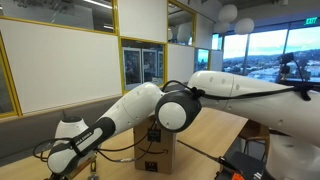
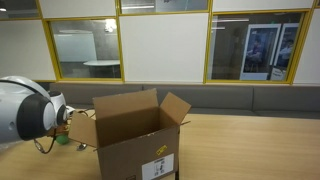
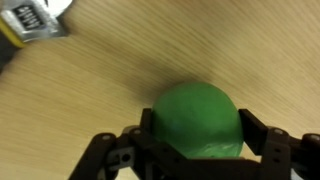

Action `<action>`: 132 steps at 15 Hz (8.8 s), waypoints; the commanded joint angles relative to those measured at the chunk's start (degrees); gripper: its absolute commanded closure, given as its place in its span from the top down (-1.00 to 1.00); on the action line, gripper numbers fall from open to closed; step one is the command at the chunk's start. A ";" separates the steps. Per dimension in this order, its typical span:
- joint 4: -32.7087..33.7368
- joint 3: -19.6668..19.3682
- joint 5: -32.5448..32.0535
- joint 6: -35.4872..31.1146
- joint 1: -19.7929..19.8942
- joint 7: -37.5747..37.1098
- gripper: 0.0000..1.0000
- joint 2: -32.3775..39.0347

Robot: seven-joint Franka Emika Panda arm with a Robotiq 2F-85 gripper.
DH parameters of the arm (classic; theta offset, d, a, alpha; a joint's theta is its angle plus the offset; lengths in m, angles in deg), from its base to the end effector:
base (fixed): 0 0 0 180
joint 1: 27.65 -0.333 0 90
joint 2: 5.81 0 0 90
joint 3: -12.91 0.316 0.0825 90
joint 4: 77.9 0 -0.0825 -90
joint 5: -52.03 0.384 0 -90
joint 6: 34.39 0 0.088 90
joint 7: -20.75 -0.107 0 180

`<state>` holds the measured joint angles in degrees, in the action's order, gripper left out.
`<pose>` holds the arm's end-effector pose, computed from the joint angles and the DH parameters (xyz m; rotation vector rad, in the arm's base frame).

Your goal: Pick up the masking tape, the green object and the shifting spanner from the table and put them in the carton box, then push the box to the left

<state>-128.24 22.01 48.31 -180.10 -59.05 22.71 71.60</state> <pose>0.6441 0.4726 0.0822 -2.7740 -0.9195 -0.4093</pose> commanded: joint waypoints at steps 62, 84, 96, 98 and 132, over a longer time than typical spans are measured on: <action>-70.79 -10.89 -1.06 -7.46 28.68 -5.29 1.00 -52.84; -63.63 -8.04 -18.01 -6.16 20.99 -15.23 1.00 -69.54; -57.07 3.34 1.80 -6.13 18.40 -6.56 1.00 -53.87; -54.31 3.78 1.86 -4.59 17.04 -6.47 1.00 -50.30; 2.15 -1.71 6.37 22.99 7.49 -18.93 1.00 -3.72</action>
<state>-131.95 20.69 53.74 -157.34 -50.48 6.22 64.06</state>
